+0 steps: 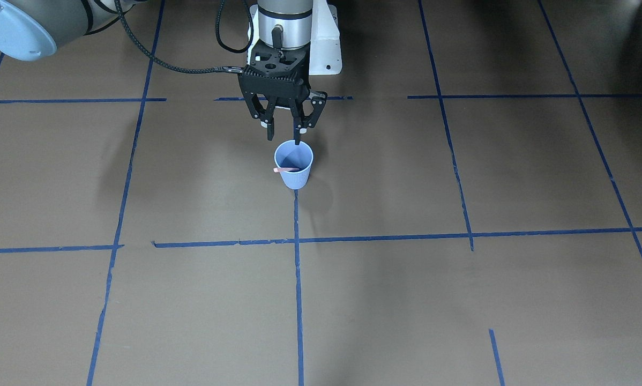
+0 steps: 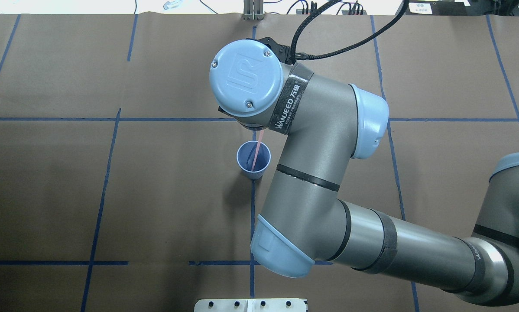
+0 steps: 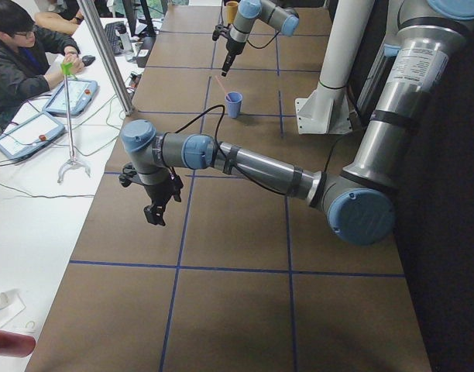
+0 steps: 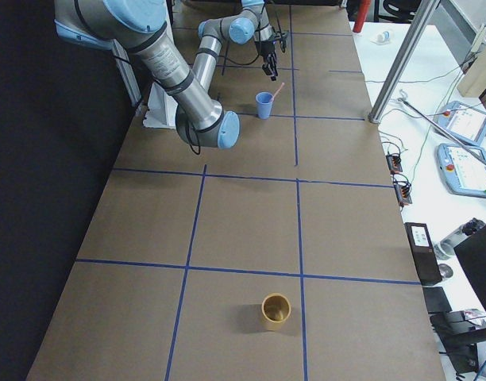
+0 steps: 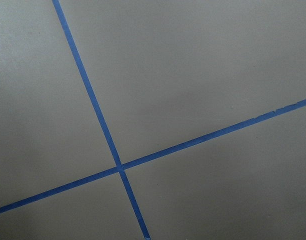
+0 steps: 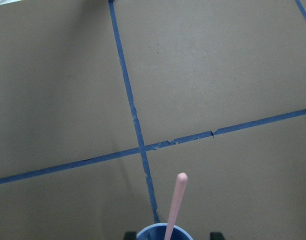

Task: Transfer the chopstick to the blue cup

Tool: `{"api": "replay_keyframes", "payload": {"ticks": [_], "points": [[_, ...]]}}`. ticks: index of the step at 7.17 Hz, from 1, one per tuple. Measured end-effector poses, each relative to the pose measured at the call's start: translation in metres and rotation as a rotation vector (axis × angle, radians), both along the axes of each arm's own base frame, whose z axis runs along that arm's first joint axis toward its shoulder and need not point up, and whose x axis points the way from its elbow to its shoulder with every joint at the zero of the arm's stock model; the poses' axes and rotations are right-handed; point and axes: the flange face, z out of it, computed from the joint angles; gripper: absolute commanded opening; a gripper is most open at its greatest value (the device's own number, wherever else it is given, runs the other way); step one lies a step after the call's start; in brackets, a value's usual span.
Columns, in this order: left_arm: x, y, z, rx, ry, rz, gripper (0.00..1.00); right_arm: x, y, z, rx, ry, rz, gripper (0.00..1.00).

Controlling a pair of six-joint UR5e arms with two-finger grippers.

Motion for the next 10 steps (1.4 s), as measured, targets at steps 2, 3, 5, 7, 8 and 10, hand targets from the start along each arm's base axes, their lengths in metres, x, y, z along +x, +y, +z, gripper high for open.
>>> {"api": "replay_keyframes", "payload": {"ticks": [2,3,5,7,8,10], "points": [[-0.002,0.000,0.001,-0.003,-0.001,-0.004,1.00,0.019,0.001,-0.002,0.000,-0.013,-0.006,1.00],[-0.016,-0.001,0.007,-0.015,-0.001,-0.025,1.00,0.056,-0.007,0.006,-0.006,-0.003,-0.022,1.00],[-0.059,0.000,0.036,-0.071,-0.001,-0.093,1.00,0.188,-0.035,0.052,-0.004,0.014,-0.127,1.00],[-0.086,0.005,0.071,-0.125,0.003,-0.115,1.00,0.320,-0.070,0.141,0.017,0.028,-0.312,1.00],[-0.092,0.008,0.088,-0.153,0.009,-0.117,1.00,0.377,-0.078,0.196,0.025,0.052,-0.375,1.00],[-0.093,0.015,0.105,-0.180,0.027,-0.121,1.00,0.461,-0.084,0.300,0.005,0.087,-0.434,1.00]]}}
